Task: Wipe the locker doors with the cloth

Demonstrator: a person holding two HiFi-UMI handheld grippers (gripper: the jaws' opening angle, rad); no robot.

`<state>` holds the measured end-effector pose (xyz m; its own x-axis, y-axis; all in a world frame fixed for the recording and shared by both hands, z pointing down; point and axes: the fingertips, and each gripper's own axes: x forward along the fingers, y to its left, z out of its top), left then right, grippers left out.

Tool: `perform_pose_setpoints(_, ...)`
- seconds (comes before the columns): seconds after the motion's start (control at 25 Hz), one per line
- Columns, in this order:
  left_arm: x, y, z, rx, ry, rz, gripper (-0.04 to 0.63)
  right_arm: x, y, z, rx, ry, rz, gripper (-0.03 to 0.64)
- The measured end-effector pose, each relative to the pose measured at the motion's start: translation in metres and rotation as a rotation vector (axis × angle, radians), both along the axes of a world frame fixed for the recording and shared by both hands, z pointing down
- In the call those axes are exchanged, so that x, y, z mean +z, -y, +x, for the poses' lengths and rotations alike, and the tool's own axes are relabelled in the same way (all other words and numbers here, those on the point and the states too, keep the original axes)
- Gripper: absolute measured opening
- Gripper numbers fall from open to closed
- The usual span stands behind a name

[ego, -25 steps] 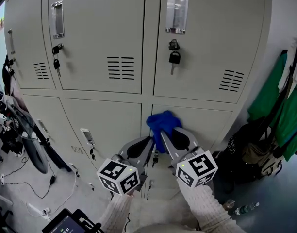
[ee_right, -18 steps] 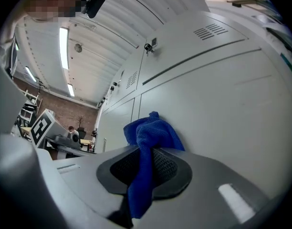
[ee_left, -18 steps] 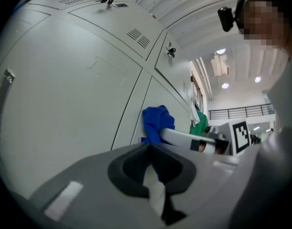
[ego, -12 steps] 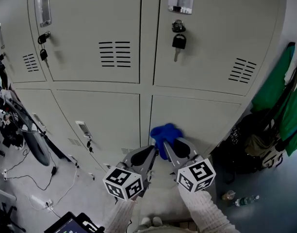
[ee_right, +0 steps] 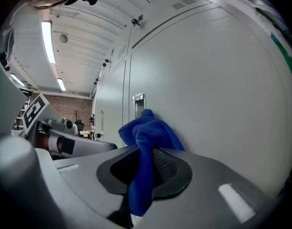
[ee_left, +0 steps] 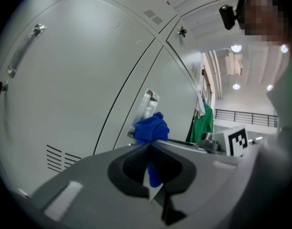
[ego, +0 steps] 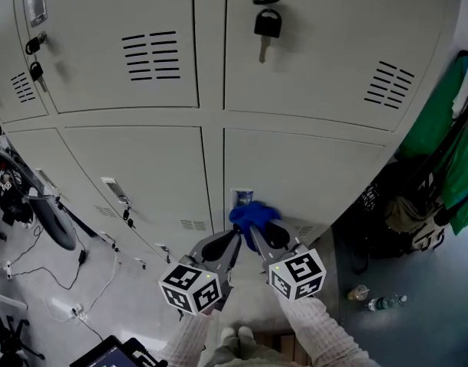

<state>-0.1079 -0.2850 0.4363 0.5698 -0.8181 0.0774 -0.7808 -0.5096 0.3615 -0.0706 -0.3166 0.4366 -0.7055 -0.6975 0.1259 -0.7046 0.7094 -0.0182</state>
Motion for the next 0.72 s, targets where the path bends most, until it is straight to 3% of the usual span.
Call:
perform_pose_setpoints(0.44,0.052,0.001,0.007,0.000,-0.020,-0.115,0.006,0.067,0.002,-0.001,0.001,-0.013,-0.121,0.057)
perform_pose_setpoints(0.72,0.063,-0.003,0.010,0.006,-0.013,-0.137,0.007,0.092,0.003,-0.002,0.012,-0.028,-0.194,0.057)
